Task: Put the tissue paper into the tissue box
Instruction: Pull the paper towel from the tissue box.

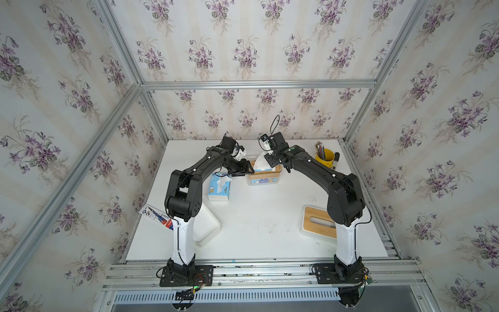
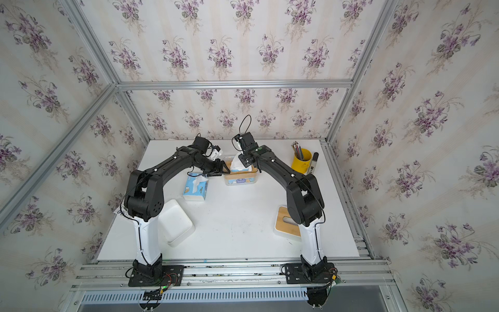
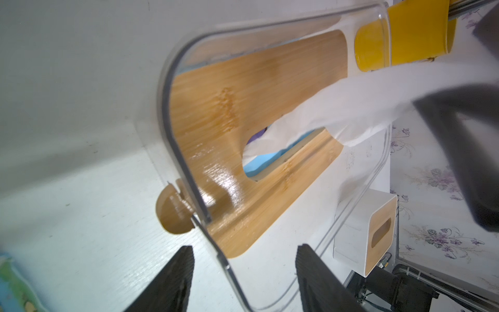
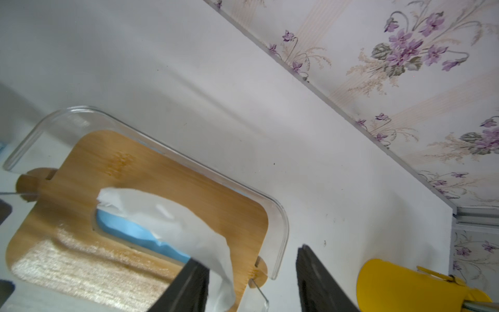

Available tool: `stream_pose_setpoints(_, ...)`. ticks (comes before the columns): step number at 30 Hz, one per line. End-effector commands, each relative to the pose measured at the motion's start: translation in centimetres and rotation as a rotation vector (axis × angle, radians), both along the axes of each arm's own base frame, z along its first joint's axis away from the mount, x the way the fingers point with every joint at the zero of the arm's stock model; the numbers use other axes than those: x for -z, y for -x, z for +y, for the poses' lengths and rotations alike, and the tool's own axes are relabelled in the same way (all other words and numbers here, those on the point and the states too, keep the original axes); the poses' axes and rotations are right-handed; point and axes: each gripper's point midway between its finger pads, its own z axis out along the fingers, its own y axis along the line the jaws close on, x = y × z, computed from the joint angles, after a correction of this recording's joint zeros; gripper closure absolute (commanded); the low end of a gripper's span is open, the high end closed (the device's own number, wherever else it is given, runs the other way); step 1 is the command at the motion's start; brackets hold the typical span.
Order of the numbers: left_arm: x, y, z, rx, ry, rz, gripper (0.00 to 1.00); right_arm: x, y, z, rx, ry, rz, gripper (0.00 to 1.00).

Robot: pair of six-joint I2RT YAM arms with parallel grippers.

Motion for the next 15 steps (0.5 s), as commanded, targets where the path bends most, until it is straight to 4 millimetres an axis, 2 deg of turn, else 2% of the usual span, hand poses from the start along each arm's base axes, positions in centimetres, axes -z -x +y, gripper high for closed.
stream_pose_setpoints(1, -1.0, 0.0, -0.3, 0.014, 0.021, -0.029, 0.33, -0.3, 1.8, 1.1, -0.069, -0.094, 0.064, 0.44)
stream_pose_setpoints(3, -1.4, 0.0, -0.3, 0.014, 0.031, -0.034, 0.31, -0.8, 2.7, 1.7, -0.115, -0.178, 0.092, 0.43)
stream_pose_setpoints(5, -2.2, 0.0, -0.5, 0.013, 0.05, -0.051, 0.28, -1.5, 4.5, 3.0, -0.198, -0.266, 0.123, 0.42)
stream_pose_setpoints(6, -2.6, 0.0, -0.5, 0.013, 0.06, -0.061, 0.27, -1.8, 4.0, 1.6, -0.182, -0.298, 0.123, 0.42)
stream_pose_setpoints(8, -3.5, 0.1, -0.4, 0.005, 0.072, -0.084, 0.25, -2.5, 4.8, 1.6, -0.218, -0.35, 0.122, 0.42)
stream_pose_setpoints(10, -4.2, 0.2, 0.1, -0.005, 0.074, -0.106, 0.24, -3.1, 4.7, 1.1, -0.195, -0.373, 0.098, 0.42)
stream_pose_setpoints(12, -5.0, 0.4, 0.9, -0.031, 0.073, -0.13, 0.22, -3.7, 4.4, 0.1, -0.141, -0.386, 0.071, 0.42)
stream_pose_setpoints(15, -6.3, 0.9, 2.6, -0.085, 0.082, -0.181, 0.19, -4.8, 4.7, -2.3, -0.021, -0.387, 0.008, 0.41)
